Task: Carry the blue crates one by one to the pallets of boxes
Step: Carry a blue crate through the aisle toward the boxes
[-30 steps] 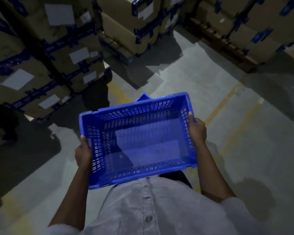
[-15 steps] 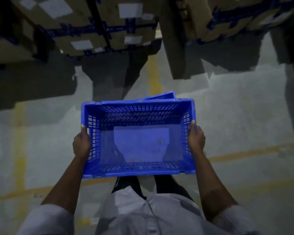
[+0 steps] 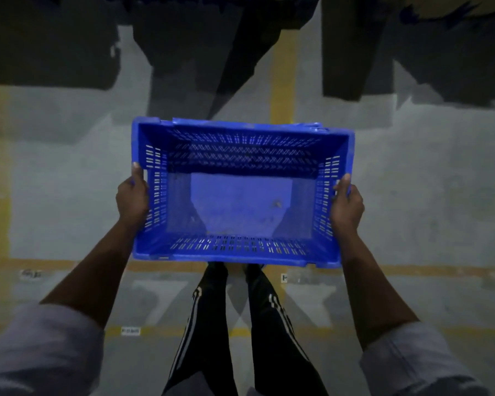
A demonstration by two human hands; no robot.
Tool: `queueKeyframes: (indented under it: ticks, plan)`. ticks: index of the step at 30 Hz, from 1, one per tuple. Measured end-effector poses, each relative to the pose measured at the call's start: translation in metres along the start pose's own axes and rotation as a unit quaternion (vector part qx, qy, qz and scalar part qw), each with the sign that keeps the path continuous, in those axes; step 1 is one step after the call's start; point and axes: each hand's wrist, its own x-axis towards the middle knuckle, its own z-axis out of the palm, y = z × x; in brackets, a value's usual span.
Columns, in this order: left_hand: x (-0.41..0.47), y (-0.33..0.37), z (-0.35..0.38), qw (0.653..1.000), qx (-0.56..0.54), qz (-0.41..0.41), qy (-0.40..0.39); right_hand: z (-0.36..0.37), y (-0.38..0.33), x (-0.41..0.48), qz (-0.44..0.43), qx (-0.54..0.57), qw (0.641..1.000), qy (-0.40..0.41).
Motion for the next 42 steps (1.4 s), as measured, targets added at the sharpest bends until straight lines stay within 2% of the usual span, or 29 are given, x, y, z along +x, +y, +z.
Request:
queueKeyframes:
  ticks: [13,18,28,42]
  plan:
    - [0.010,-0.014,0.059,0.998,-0.060,-0.020,-0.032,0.000,0.016,0.051,-0.035,-0.018,0.999,0.011]
    - [0.020,-0.010,0.059,0.998,-0.054,-0.005,-0.022,0.014,0.019,0.060,-0.035,-0.013,0.999,0.001]
    - [0.036,0.005,0.064,0.999,0.015,0.026,0.022,0.028,0.020,0.058,-0.045,-0.060,0.997,0.034]
    - [0.036,0.006,0.064,0.999,0.005,0.050,0.017,0.025,0.023,0.063,-0.043,-0.043,0.998,0.024]
